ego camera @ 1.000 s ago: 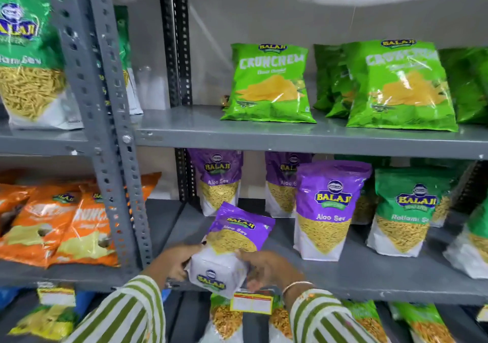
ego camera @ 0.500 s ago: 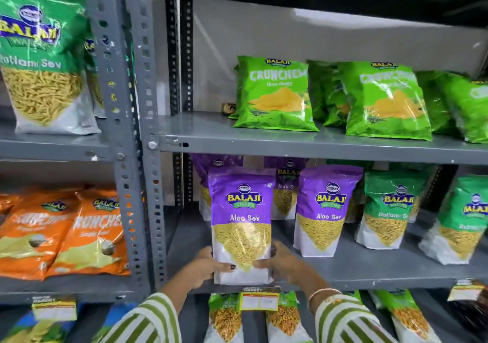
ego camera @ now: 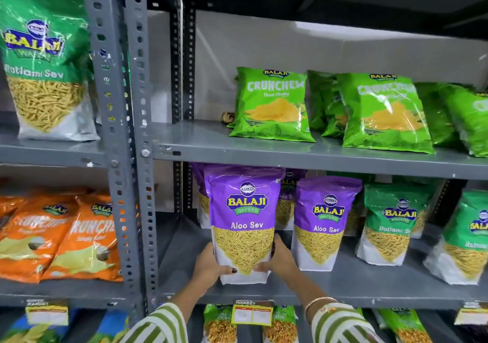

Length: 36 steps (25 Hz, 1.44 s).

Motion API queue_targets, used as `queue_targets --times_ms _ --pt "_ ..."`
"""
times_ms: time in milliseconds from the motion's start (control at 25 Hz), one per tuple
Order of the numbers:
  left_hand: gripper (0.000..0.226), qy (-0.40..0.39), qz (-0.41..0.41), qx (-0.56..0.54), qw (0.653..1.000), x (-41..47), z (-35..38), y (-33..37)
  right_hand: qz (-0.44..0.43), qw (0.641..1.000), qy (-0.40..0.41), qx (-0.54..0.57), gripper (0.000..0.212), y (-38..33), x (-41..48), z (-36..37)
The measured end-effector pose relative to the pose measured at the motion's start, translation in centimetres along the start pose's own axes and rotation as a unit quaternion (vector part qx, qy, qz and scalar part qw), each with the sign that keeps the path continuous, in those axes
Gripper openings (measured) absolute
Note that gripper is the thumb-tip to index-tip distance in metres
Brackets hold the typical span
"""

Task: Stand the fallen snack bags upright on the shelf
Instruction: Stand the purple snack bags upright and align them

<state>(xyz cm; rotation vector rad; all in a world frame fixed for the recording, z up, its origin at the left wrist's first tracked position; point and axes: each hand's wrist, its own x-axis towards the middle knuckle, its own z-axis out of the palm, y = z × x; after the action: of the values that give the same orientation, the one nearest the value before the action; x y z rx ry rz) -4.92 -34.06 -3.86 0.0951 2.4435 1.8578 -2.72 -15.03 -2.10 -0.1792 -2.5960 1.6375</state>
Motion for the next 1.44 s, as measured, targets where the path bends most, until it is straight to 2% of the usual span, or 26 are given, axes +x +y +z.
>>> queue_targets --times_ms 120,280,400,600,720,800,880,1040,1160,1280,1360,1400,1440 --pt "0.056 0.043 0.003 0.028 0.999 1.4 0.8 0.4 -0.031 0.999 0.011 -0.026 0.098 -0.3 1.4 0.2" --pt "0.056 0.064 -0.010 0.055 0.996 4.7 2.0 0.0 -0.034 0.998 0.043 -0.028 0.089 0.6 4.5 0.6" --pt "0.067 0.072 -0.024 0.078 0.994 7.2 3.0 -1.1 -0.010 0.998 0.057 -0.028 0.085 2.2 6.8 1.2" --pt "0.069 0.086 -0.048 0.073 0.992 9.5 3.9 -3.4 -0.005 0.999 0.038 -0.019 0.085 4.0 8.9 1.9" --pt "0.079 0.048 -0.053 0.052 0.996 10.1 3.8 -4.3 -0.001 0.999 0.026 0.019 0.100 4.6 8.8 2.0" --pt "0.085 0.025 -0.065 0.035 0.997 9.9 4.0 -4.5 0.014 0.998 0.032 0.053 0.122 6.0 9.4 2.2" --pt "0.083 0.034 -0.073 0.026 0.996 10.2 4.4 -4.8 0.024 0.998 0.014 0.051 0.135 7.4 10.5 2.4" --pt "0.079 0.037 -0.083 0.017 0.996 10.7 3.7 -5.2 0.035 0.999 0.001 0.008 0.107 5.3 9.8 2.9" --pt "0.082 0.024 -0.090 0.022 0.995 8.9 1.1 -5.8 0.049 0.997 -0.022 0.046 0.109 4.7 8.0 5.3" --pt "0.081 0.018 -0.096 0.012 0.995 6.2 -1.6 -6.1 0.055 0.996 -0.051 0.040 0.087 3.6 5.2 7.4" --pt "0.084 0.017 -0.097 0.013 0.995 5.5 -2.9 -6.5 0.039 0.990 -0.101 0.089 0.086 0.7 4.2 6.9" --pt "0.088 0.017 -0.095 0.011 0.995 5.3 -3.3 -6.7 0.012 0.988 -0.088 0.128 0.091 -1.3 4.4 6.2" --pt "0.090 0.014 -0.091 0.010 0.996 5.1 -3.6 -6.7 -0.034 0.987 -0.027 0.152 0.089 -3.7 5.0 5.2"
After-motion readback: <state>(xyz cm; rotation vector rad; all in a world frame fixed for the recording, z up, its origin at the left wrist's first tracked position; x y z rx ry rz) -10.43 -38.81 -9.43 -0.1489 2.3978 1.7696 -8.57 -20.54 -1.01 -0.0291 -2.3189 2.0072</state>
